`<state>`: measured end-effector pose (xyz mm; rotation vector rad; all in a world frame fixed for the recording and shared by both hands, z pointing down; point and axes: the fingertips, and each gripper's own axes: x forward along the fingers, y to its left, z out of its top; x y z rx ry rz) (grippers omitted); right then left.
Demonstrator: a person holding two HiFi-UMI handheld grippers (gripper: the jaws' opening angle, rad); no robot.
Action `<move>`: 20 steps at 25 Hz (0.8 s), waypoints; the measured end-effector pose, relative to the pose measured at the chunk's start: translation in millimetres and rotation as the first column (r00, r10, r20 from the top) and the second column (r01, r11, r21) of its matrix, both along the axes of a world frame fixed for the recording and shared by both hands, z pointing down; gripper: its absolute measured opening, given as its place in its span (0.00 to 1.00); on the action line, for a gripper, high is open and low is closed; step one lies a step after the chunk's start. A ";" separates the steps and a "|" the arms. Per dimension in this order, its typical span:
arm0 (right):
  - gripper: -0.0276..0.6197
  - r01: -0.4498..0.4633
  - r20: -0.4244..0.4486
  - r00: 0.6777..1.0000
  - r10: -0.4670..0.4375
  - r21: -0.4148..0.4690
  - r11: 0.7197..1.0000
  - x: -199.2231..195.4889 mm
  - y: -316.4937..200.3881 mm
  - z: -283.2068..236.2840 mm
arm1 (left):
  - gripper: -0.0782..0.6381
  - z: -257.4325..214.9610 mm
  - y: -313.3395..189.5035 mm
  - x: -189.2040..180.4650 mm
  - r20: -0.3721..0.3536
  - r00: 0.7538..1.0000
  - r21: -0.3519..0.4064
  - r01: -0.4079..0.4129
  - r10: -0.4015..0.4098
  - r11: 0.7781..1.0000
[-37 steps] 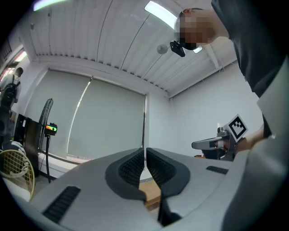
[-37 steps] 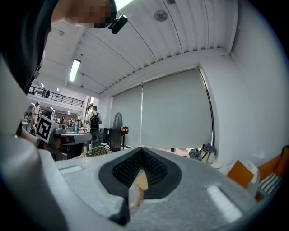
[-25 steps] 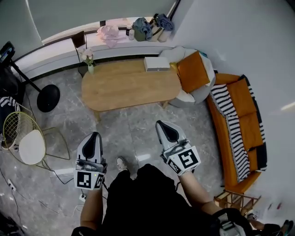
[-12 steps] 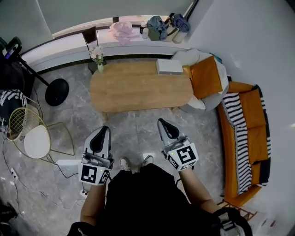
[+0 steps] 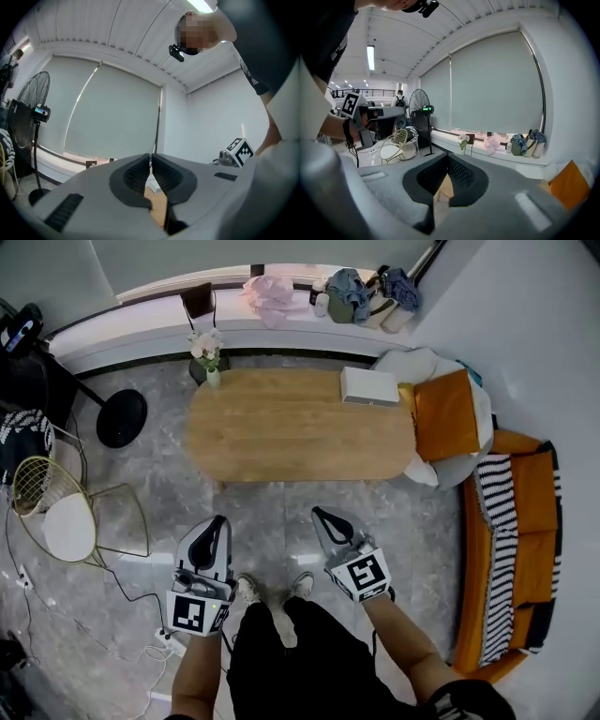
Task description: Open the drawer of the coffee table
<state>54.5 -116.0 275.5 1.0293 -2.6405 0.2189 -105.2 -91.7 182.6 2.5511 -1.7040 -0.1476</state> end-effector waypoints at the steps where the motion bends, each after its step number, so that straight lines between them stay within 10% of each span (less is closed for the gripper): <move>1: 0.04 0.007 0.012 1.000 -0.007 -0.010 1.000 -5.8 -5.5 15.1 | 0.14 14.0 -6.4 -1.2 -0.008 1.000 0.000 -0.008 0.008 1.000; 15: 0.04 -0.026 0.282 0.956 0.080 -0.189 0.982 -36.2 -51.1 316.8 | 0.13 310.9 -64.2 -6.4 0.048 0.988 -0.039 -0.144 0.146 0.989; 20: 0.04 0.106 0.282 0.958 -0.043 -0.211 0.972 -61.7 -62.7 428.5 | 0.13 410.4 -69.8 2.2 0.039 0.983 -0.042 -0.180 0.182 0.983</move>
